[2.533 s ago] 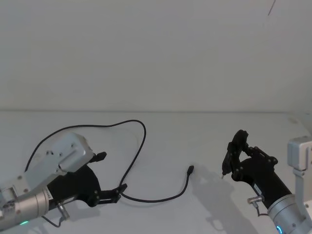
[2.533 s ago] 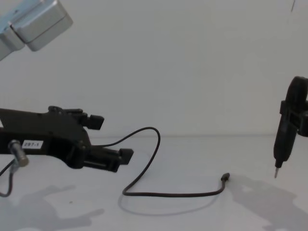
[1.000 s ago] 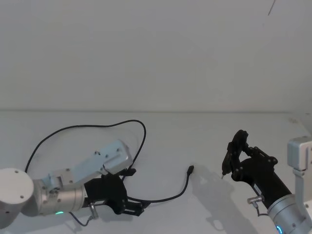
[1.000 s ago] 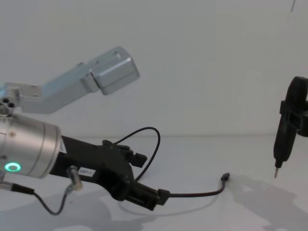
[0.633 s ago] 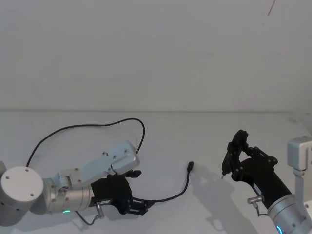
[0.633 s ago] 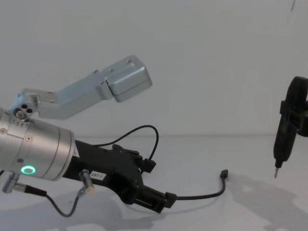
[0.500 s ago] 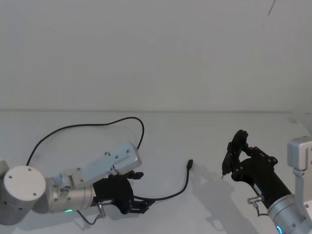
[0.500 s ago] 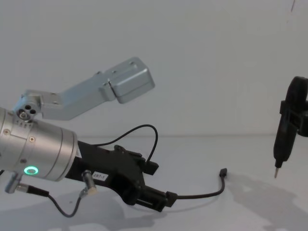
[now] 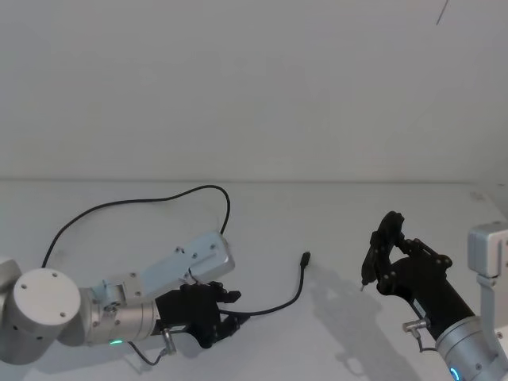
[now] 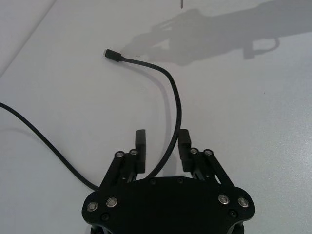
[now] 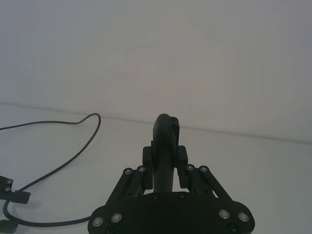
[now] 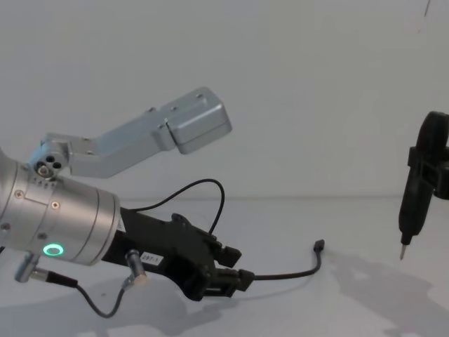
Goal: Pick up the data cable with the one hand.
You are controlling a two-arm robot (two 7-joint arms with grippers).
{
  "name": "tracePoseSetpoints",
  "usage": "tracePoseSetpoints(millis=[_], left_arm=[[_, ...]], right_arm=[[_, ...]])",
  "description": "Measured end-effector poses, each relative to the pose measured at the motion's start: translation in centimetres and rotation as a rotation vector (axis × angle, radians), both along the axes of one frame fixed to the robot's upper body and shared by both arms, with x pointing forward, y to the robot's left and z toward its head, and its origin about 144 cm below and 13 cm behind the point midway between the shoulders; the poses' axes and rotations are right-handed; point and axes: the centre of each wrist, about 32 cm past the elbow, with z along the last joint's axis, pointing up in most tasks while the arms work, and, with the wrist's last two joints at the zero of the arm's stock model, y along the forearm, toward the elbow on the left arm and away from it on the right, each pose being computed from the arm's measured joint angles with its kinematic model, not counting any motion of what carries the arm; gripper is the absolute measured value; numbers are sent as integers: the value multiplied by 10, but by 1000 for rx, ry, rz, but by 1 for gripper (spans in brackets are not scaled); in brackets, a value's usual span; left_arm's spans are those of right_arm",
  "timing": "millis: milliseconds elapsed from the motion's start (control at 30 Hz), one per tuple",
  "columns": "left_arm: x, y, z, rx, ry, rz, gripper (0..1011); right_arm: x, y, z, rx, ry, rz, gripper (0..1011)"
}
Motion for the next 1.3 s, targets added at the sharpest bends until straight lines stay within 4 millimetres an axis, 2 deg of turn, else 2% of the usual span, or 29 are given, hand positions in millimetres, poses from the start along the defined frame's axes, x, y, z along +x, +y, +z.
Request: tracePoseSetpoints(millis=[100,200,267,433,1300], left_arm=[[0,0,0,1,0,0,290],[1,-1,0,1,0,-1,230],[1,-1,0,2,0,-1,147],[1,-1,0,2,0,-1,54],[-1,-1,1,9,-20,-14,44]], right_arm=[[0,0,0,0,0,0,279],[0,0,0,0,0,0,279],[0,0,0,0,0,0,279],[0,0,0,0,0,0,279],[1,0,1,0,-2,2,279]])
